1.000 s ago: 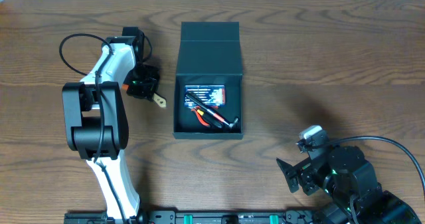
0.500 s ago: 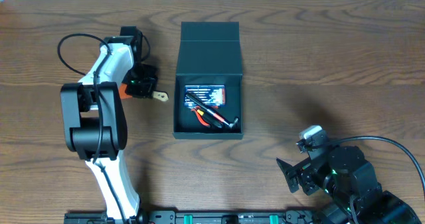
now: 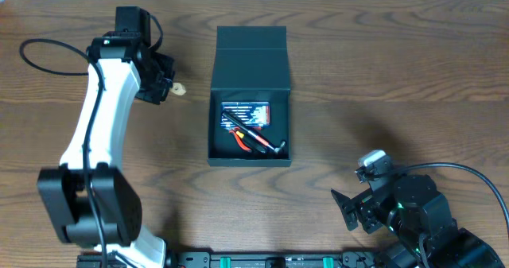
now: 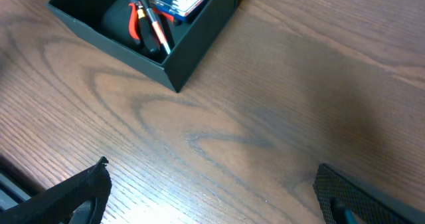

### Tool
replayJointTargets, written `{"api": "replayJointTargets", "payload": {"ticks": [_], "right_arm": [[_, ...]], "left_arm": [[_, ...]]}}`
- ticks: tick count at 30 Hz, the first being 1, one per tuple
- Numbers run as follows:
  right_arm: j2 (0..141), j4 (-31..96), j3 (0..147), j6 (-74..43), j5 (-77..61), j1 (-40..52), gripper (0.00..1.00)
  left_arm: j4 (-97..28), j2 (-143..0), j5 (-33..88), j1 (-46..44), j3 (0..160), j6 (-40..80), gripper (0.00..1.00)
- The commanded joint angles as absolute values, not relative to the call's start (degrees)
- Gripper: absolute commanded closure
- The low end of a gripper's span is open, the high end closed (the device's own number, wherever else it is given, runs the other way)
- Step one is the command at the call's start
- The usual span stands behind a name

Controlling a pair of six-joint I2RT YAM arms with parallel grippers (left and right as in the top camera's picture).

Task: Pack container
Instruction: 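Grasp the cream scraper handle with the left gripper, then lower the scraper into the black box and release it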

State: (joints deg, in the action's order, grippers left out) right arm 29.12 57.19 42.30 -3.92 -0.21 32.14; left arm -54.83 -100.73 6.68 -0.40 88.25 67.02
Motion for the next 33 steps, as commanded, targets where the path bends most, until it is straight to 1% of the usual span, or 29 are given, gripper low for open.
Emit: {"api": "replayJointTargets", "payload": {"ticks": [1, 6, 12, 18, 23, 28, 33], "right_arm": [[28.84, 57.1, 42.19, -4.69, 0.19, 31.81, 0.01], [28.84, 57.1, 42.19, -4.69, 0.19, 31.81, 0.01], [28.82, 57.1, 42.19, -4.69, 0.19, 31.81, 0.01], [28.84, 57.1, 42.19, -4.67, 0.19, 31.81, 0.01], [28.84, 57.1, 42.19, -4.67, 0.19, 31.81, 0.01], [28.84, 57.1, 42.19, -4.67, 0.19, 31.81, 0.01], [28.84, 57.1, 42.19, -4.69, 0.19, 31.81, 0.01]], "left_arm": [[-55.29, -96.86, 5.5, -4.62, 89.19, 66.02, 0.85], [-55.27, -94.89, 5.48, -12.43, 89.19, 66.78, 0.85], [-55.24, -95.53, 4.84, -25.15, 89.17, 74.19, 0.86], [-55.24, -96.27, 2.13, -35.55, 89.17, 80.84, 0.86], [-55.72, -97.17, -0.69, -39.29, 89.17, 84.36, 0.86], [-58.13, -97.93, -1.93, -39.29, 89.14, 86.96, 0.86], [-61.28, -99.79, -4.03, -39.31, 88.16, 92.95, 0.86]]}}
